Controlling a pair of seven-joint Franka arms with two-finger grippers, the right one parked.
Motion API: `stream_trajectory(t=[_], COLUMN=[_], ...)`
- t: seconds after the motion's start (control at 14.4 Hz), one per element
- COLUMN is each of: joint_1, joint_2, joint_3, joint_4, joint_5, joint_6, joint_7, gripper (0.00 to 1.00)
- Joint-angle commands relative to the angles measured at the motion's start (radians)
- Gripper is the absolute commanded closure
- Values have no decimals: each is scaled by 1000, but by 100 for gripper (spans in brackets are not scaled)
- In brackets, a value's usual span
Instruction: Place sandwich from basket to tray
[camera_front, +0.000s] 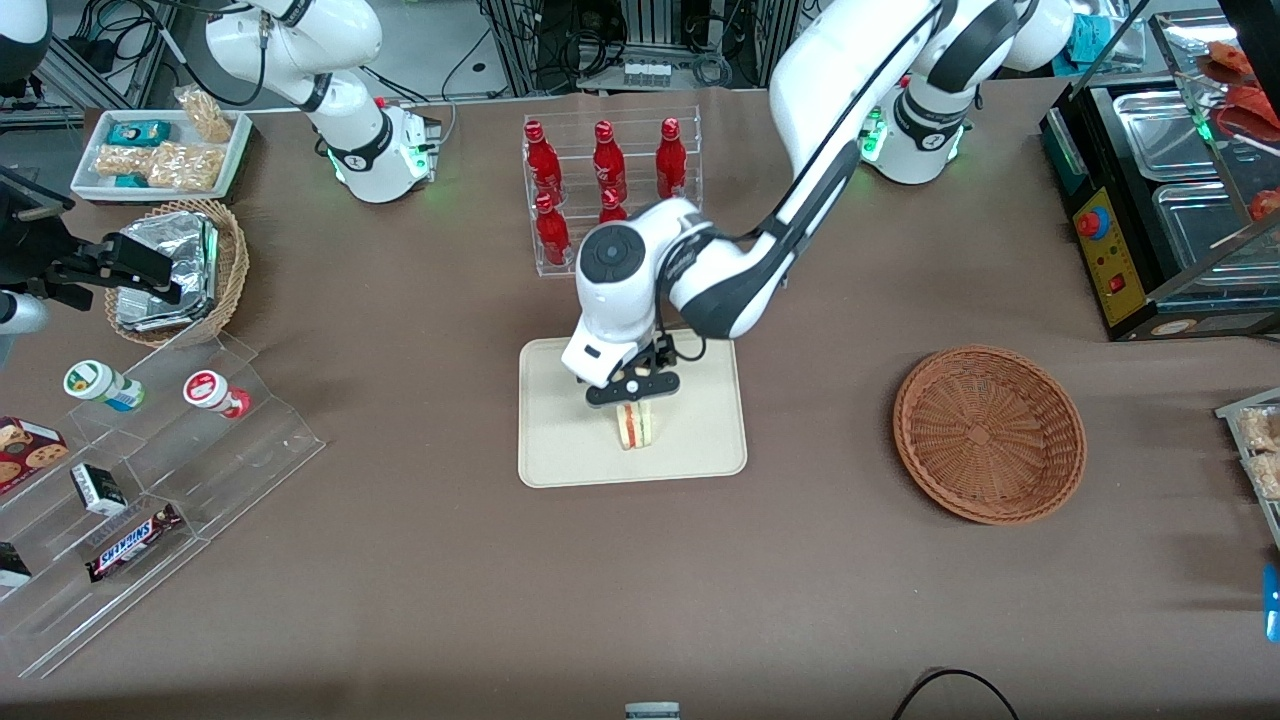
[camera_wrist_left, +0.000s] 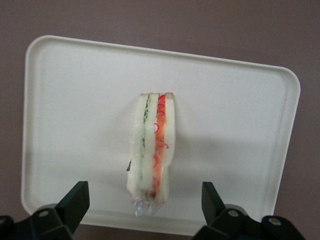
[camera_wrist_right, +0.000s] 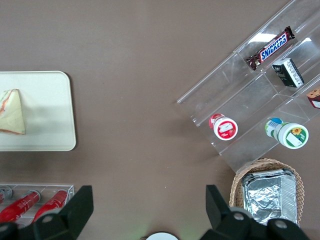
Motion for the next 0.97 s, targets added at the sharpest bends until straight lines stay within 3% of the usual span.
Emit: stream_trajectory(t=[0.0,0.28,0.56,0.9], joint_1=[41,139,282,461], joint_2=[-126,-233,-353,-491], joint_3=[2,11,10,10], joint_4=[-87,-207,-354,-478], joint_5=[6,12,0,-80], joint_6=[-99,-213,-205,-215], joint_7=[12,38,231,510], gripper=[0,0,0,0])
